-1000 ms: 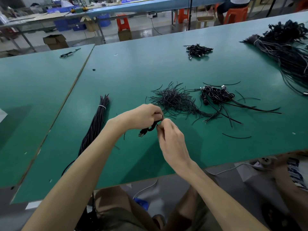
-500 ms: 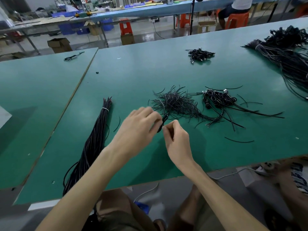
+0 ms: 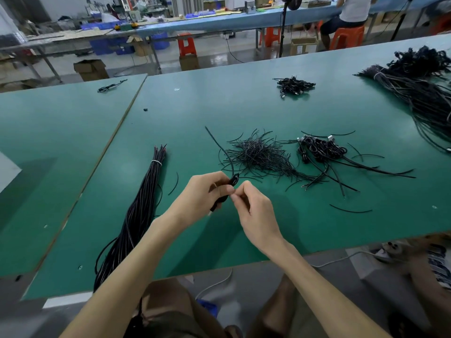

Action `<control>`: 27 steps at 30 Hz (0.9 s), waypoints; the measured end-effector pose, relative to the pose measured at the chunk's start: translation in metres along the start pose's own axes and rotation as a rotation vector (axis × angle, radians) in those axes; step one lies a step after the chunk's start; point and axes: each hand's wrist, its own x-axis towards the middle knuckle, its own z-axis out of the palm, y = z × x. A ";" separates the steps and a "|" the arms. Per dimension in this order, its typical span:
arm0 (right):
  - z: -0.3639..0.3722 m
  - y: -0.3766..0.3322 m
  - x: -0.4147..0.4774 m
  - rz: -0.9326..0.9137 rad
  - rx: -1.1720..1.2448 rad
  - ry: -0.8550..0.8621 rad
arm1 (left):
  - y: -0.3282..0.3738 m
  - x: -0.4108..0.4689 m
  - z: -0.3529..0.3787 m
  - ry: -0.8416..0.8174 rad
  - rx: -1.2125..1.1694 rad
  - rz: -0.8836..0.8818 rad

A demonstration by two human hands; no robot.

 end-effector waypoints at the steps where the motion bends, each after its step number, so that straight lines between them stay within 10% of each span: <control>1: 0.000 0.001 0.000 -0.006 0.005 0.002 | 0.000 0.000 0.001 -0.005 0.016 0.006; 16: -0.002 0.003 0.002 0.148 0.090 0.151 | 0.007 -0.010 0.013 0.044 0.413 0.176; 27: -0.004 0.000 0.005 0.254 0.264 0.067 | -0.004 -0.021 0.019 0.100 0.230 0.156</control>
